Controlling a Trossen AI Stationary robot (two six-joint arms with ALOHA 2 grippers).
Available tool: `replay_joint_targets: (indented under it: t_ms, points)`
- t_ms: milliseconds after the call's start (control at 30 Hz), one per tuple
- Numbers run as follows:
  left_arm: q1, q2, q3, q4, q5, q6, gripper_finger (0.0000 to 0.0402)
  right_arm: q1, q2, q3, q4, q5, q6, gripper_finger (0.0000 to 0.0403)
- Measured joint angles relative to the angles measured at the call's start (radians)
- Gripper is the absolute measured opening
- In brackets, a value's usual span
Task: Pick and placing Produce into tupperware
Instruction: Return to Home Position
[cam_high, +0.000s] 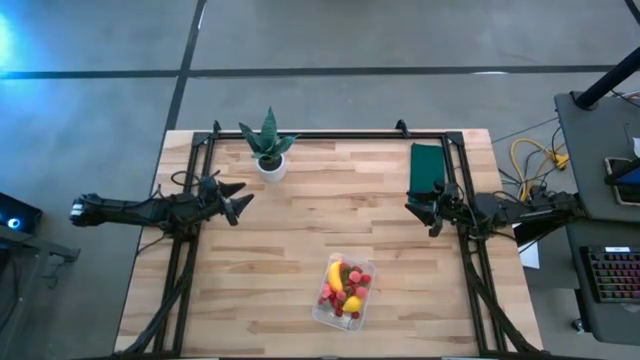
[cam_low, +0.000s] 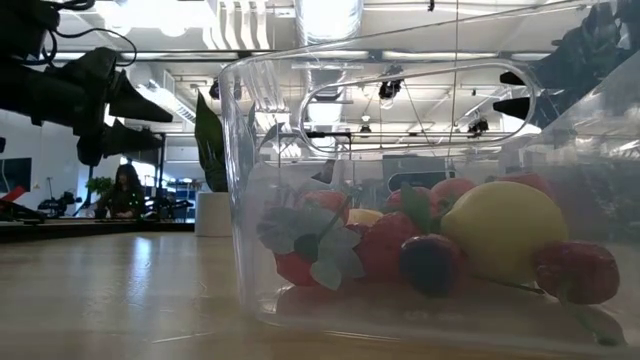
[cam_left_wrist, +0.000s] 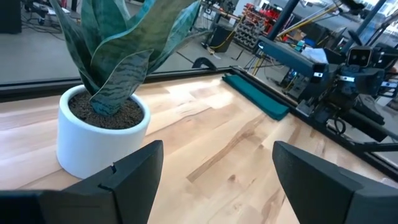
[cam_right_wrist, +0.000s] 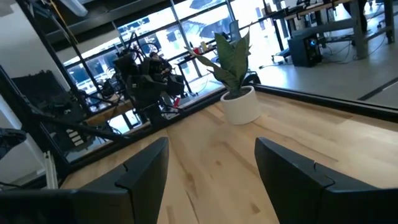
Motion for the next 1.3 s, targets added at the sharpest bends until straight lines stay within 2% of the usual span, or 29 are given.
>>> replay_joint_targets:
  t_ms: [1300]
  points:
    - [0.000,0.038,-0.001,-0.002,0.001,0.001,0.0288,0.000,0.000,0.000,0.000,0.001,0.000,0.0231]
